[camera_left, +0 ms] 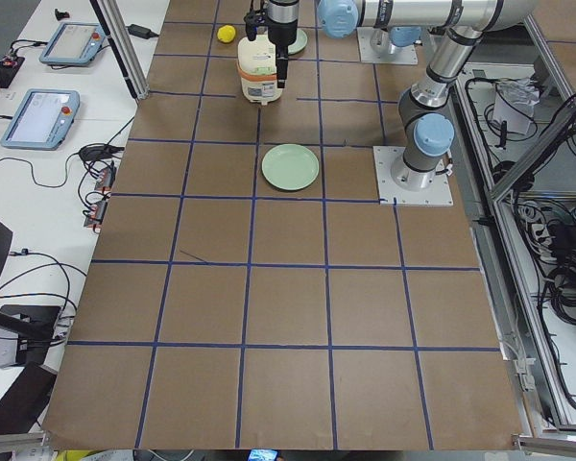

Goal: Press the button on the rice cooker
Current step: 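Move the right gripper over the rice cooker's green lid button, then lower the right gripper onto the green button on the cooker lid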

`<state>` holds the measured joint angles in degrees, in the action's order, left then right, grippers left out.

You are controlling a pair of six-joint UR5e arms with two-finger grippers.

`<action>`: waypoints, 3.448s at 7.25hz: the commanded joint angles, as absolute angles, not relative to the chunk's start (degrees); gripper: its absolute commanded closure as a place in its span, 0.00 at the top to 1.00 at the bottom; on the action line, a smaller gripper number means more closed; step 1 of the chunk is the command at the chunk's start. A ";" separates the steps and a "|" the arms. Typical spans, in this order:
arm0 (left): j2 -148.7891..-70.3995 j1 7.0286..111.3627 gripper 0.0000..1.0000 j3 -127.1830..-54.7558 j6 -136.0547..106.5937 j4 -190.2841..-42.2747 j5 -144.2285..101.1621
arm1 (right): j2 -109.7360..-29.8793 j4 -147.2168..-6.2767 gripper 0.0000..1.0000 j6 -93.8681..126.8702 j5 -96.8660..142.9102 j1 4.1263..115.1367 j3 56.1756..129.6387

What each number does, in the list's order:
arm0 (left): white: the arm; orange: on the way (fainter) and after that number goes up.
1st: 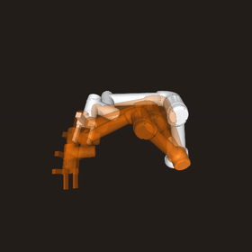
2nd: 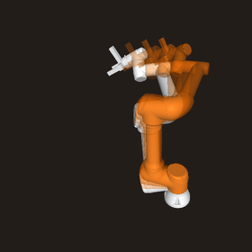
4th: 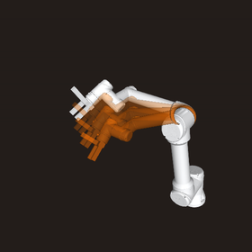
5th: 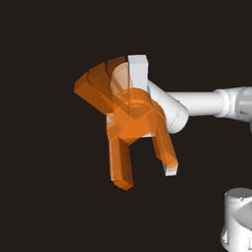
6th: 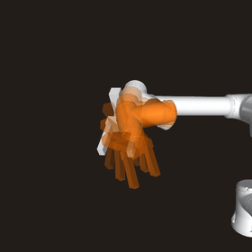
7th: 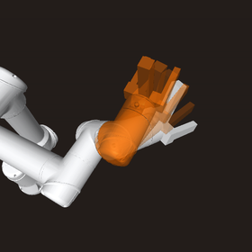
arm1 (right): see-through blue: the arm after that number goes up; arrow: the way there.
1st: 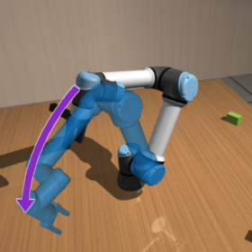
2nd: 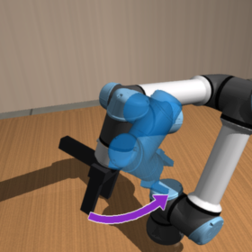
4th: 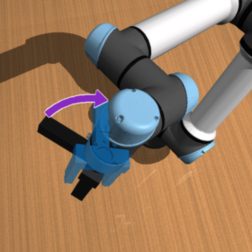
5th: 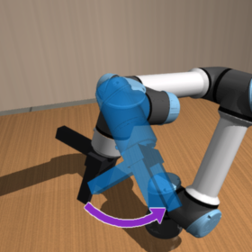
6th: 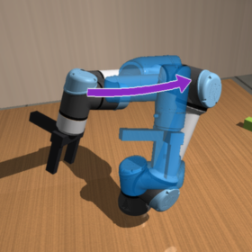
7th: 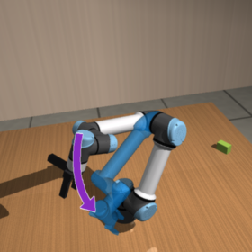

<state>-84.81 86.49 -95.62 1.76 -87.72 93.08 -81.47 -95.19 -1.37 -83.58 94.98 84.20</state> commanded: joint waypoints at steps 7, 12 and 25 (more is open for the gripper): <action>-84.81 86.48 1.00 -95.62 1.76 -87.71 93.08 | -70.76 -104.59 0.08 -1.05 -83.32 98.70 84.55; -84.81 86.48 1.00 -95.62 1.76 -87.71 93.08 | -71.72 -104.59 0.08 -0.97 -82.88 98.61 86.66; -84.81 86.48 1.00 -95.62 1.76 -87.72 93.08 | -73.30 -105.20 0.08 -0.53 -82.79 98.88 89.47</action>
<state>-84.82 86.48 -95.62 1.76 -87.75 93.08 -72.87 -104.70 -0.54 -82.83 98.86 88.52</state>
